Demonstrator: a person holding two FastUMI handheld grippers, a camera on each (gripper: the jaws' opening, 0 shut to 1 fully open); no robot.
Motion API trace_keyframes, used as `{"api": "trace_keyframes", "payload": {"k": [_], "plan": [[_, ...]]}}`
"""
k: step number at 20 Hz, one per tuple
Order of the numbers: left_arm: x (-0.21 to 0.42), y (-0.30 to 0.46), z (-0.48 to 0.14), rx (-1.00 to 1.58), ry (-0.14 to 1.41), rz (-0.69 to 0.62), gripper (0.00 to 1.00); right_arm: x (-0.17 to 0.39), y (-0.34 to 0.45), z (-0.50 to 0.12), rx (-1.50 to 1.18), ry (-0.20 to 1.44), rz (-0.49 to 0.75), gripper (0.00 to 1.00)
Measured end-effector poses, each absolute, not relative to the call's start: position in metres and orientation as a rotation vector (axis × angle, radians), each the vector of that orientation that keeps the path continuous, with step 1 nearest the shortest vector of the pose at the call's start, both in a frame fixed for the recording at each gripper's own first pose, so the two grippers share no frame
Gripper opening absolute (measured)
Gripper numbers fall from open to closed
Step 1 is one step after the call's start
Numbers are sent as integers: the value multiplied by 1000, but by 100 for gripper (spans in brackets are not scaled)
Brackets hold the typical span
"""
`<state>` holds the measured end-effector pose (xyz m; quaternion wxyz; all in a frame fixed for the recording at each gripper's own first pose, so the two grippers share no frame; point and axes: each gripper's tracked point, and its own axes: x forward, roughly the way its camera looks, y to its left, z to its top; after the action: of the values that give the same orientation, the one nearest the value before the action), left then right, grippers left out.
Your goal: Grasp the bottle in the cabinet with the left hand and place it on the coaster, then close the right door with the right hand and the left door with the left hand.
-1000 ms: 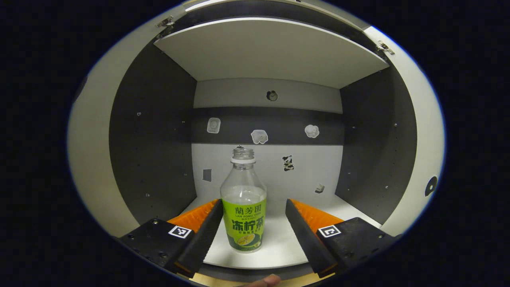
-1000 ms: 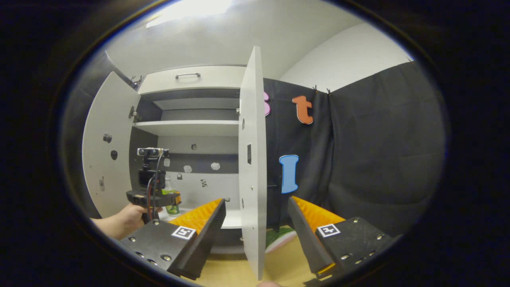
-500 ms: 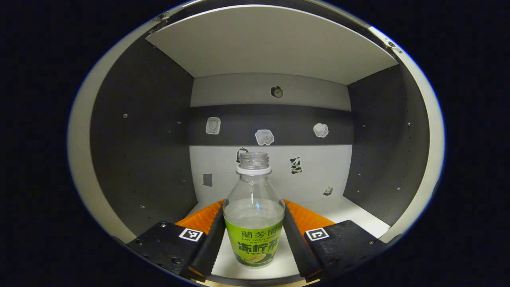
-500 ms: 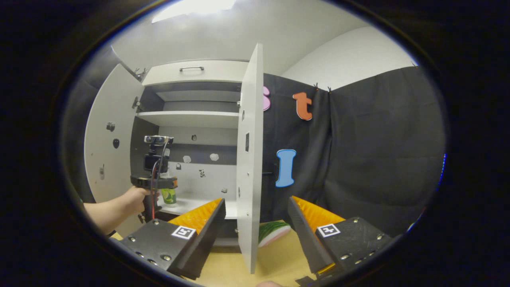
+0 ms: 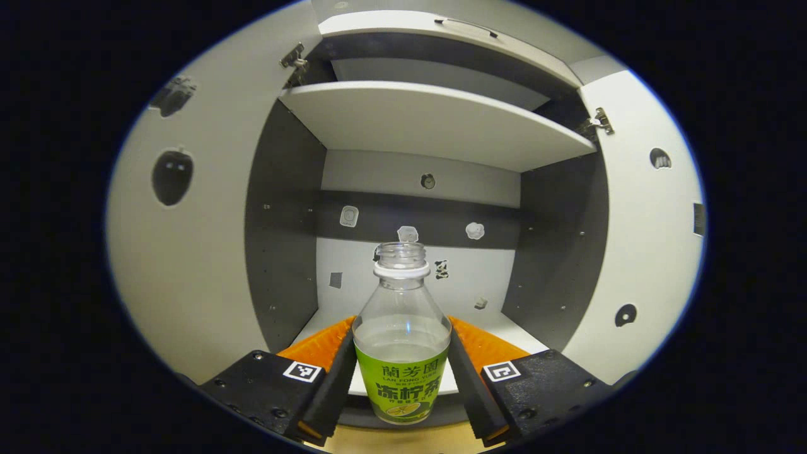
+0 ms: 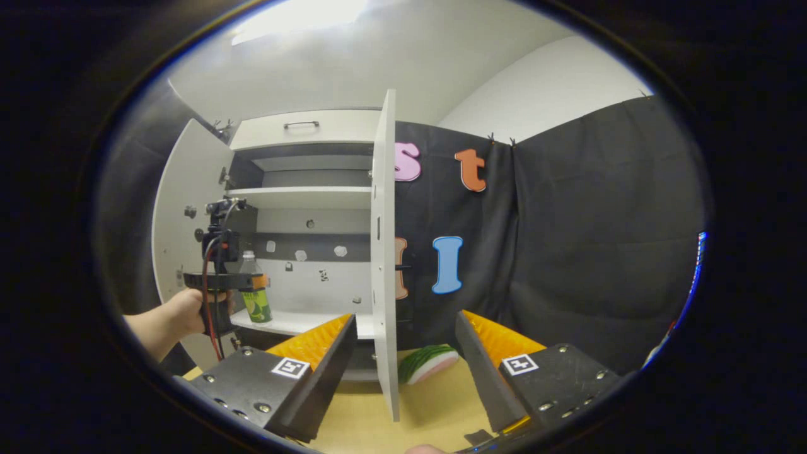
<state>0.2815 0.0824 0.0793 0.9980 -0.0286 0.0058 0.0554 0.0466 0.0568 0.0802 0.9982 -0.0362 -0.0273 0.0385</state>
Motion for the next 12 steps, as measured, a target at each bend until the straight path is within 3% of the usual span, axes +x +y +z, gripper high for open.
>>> {"api": "trace_keyframes", "payload": {"k": [12], "plan": [[123, 88, 58, -68, 0, 116, 78, 20, 94, 85, -26, -76, 222, 94]]}}
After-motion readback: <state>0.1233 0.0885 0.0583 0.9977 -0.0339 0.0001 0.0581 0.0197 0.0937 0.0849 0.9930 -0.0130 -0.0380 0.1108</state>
